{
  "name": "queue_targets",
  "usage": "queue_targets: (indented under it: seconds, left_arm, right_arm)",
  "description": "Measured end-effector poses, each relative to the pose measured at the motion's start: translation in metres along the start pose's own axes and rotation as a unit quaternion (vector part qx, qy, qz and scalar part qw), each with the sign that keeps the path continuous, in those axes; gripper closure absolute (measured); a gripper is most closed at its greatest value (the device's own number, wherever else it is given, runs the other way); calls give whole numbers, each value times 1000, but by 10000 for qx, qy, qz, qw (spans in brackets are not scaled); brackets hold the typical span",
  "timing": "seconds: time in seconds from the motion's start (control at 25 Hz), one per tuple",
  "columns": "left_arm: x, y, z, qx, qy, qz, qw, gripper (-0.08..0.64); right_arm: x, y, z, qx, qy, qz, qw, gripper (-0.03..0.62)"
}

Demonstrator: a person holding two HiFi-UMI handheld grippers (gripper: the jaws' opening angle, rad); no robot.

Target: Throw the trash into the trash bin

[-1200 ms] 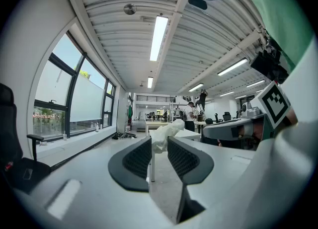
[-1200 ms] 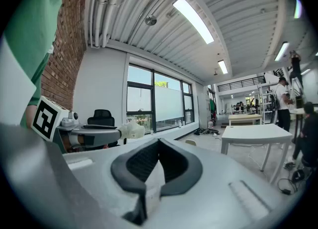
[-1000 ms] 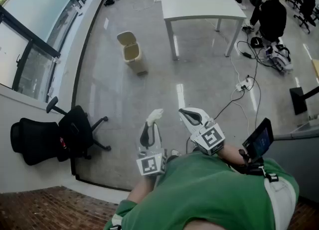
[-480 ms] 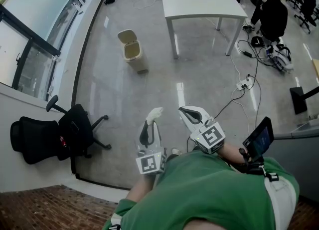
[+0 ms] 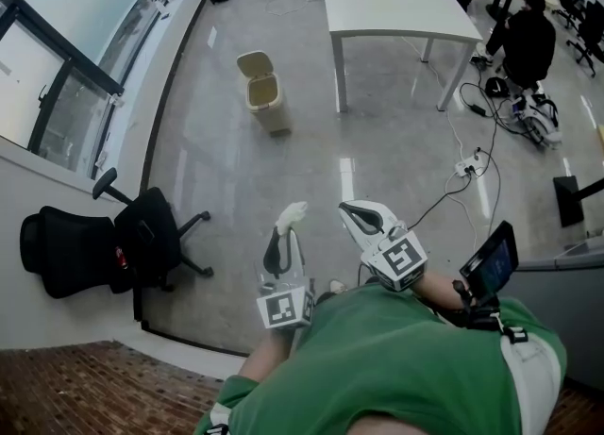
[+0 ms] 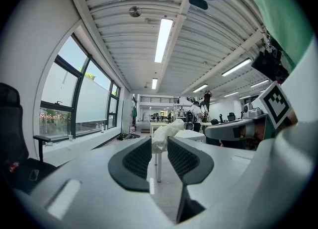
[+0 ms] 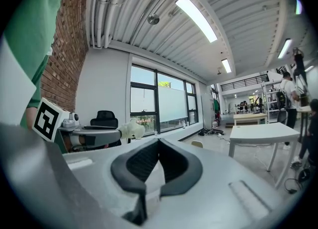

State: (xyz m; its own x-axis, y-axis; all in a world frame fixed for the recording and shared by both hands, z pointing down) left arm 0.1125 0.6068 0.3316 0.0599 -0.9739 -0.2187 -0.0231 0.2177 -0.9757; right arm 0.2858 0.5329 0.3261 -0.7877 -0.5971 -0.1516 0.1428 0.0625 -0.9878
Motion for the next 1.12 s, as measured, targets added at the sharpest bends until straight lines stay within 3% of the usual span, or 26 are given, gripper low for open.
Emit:
queue_targets:
  seconds: [0.52, 1.12]
  left_arm:
    - [-31, 3, -67, 6, 283, 21, 9996, 451]
    - [-18, -3, -92, -6, 595, 37, 9982, 451]
  right_arm:
    - [46, -10, -59, 102, 187, 9, 9998, 589]
    - [79, -19, -54, 62, 385, -8, 9992, 589]
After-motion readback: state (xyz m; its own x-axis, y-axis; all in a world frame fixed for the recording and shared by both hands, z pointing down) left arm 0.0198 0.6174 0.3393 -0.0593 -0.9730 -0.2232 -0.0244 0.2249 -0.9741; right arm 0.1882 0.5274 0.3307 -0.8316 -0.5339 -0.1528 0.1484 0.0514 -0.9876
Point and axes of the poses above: the fingertips, and each gripper's own axes: x forward along the fingers, z to its right, y out of its top, the point moved 6 cm from there along -x, backward along the fingers, and after that the axes turned 15 degrees about z, right-handed, at the moved point
